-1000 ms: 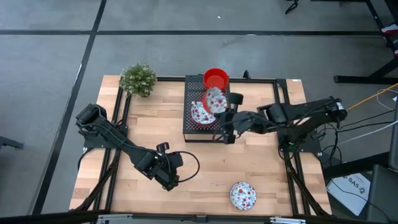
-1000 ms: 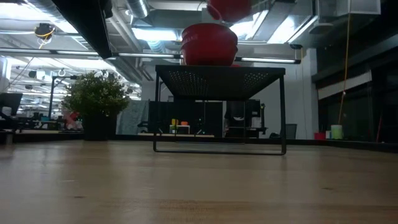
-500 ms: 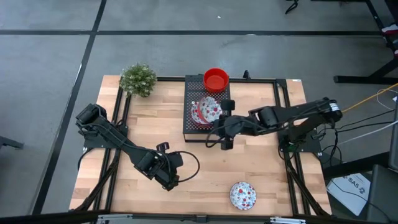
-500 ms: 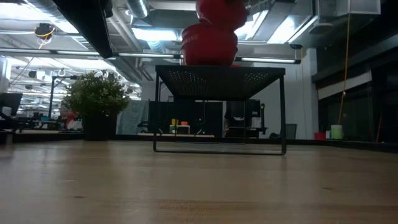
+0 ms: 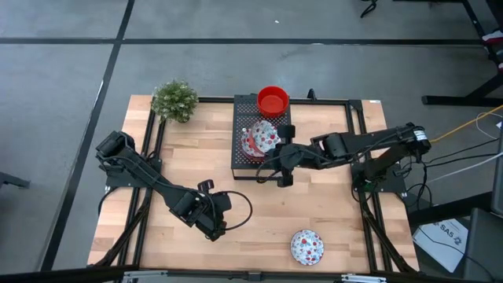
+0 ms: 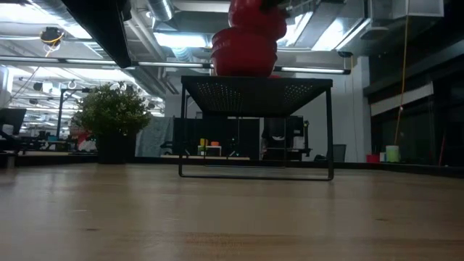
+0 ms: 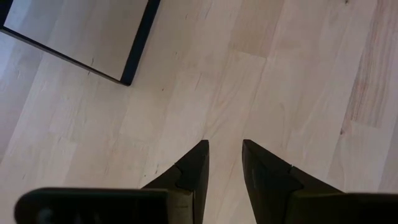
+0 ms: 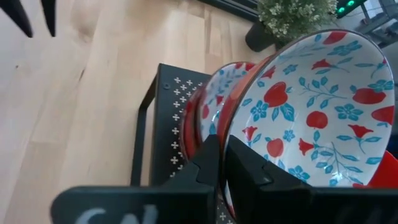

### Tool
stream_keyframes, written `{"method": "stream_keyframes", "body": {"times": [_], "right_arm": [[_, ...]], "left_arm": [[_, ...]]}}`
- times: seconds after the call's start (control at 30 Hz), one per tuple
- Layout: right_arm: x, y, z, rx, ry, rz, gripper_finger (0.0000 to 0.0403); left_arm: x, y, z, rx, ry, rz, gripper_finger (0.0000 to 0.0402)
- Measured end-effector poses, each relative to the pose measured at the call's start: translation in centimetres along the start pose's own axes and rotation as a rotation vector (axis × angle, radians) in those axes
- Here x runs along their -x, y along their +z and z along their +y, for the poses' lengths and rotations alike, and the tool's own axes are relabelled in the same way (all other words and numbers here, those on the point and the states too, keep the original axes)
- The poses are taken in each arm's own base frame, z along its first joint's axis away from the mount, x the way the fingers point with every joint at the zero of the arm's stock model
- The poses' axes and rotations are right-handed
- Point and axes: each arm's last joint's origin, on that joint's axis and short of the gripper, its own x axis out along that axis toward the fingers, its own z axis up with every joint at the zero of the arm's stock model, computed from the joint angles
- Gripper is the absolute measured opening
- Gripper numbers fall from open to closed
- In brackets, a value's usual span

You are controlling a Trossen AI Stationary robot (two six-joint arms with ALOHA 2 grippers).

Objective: Pick & Place Mini bowls
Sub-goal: Stack the top white patterned bowl on top of the other white patterned bowls on the shelf

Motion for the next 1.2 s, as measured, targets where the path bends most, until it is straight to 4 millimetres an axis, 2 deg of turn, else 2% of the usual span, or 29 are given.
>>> {"method": "stream_keyframes", "body": {"times": [0.3, 0.73, 1.2], "right_arm": [[-0.5, -0.1, -0.9, -0.088, 0.029, 0.001, 0.0025], [-0.9, -0.2, -1.0, -0.087, 0.044, 0.007, 0.0025], [-3.1, -0.2, -0.9, -0.094, 0.031, 0.042, 0.0026]], "left_arm": [[0.0, 0.0, 0.0, -0.001, 0.000, 0.000, 0.0090], [0.0, 0.0, 0.0, -0.002, 0.000, 0.000, 0.0090], [0.0, 0.0, 0.0, -0.002, 0.007, -0.008, 0.0090]]}}
